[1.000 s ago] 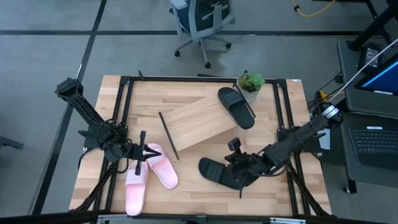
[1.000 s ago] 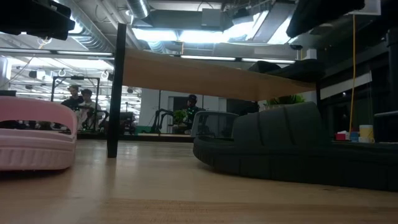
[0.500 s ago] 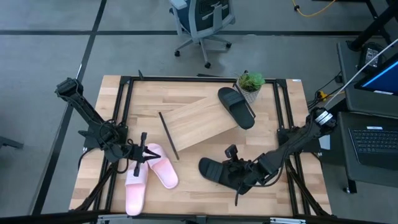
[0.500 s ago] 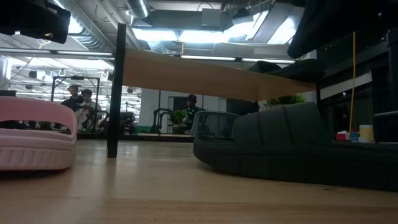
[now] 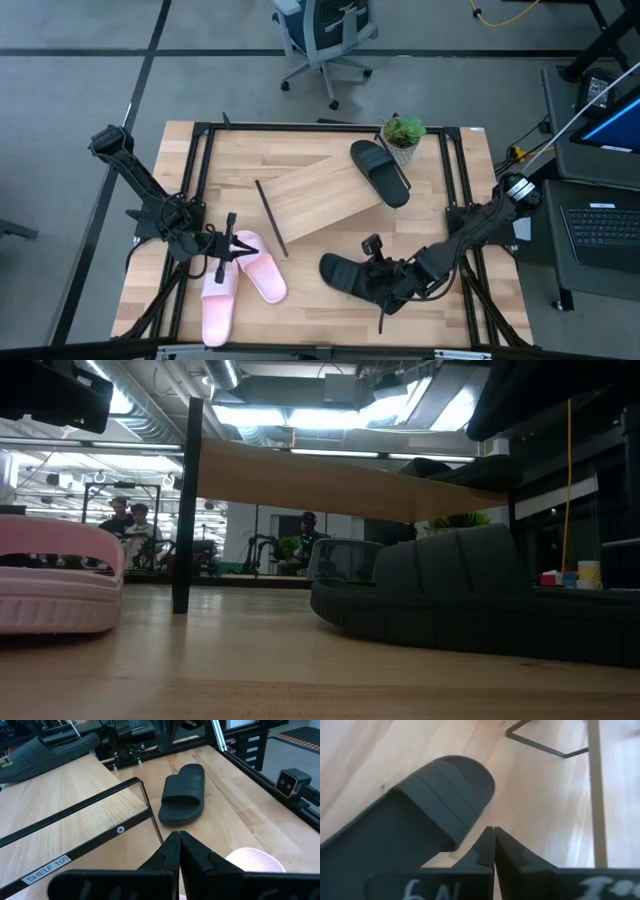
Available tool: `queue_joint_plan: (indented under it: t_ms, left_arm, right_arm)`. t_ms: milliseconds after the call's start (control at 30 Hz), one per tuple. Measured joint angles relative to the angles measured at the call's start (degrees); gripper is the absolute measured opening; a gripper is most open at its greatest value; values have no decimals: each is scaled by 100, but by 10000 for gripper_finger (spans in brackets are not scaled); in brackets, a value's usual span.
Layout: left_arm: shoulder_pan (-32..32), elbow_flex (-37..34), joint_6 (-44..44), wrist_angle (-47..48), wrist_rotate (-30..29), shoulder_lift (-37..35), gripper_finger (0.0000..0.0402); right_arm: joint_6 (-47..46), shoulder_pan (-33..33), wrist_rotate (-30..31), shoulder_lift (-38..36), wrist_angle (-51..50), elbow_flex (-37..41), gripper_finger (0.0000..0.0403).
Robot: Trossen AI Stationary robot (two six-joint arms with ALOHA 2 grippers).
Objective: Pick and place slides into the shelf
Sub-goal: Put the left black slide on the shelf
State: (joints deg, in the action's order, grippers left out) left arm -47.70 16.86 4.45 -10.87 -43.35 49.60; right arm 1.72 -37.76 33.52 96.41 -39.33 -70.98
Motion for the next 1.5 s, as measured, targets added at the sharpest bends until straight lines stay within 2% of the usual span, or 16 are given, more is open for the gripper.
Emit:
queue_joint_plan:
  t_ms: [400, 600, 1067, 1400, 1500]
  left_arm:
    - [0, 0, -31, 43, -2, 0, 0]
    - [2, 0, -6, 63, 0, 0, 0]
    - [7, 0, 12, 66, -2, 0, 0]
    - [7, 0, 9, 79, -2, 0, 0]
    - [7, 0, 11, 81, -2, 0, 0]
  right_arm:
    - [-15, -317, -24, 442, 14, 2, 3]
    - [-748, -328, -18, 440, 18, 2, 19]
    - [-254, -330, -18, 685, 120, 4, 124]
    - [736, -328, -10, 1106, 366, 4, 132]
    - [754, -328, 85, 1177, 402, 4, 132]
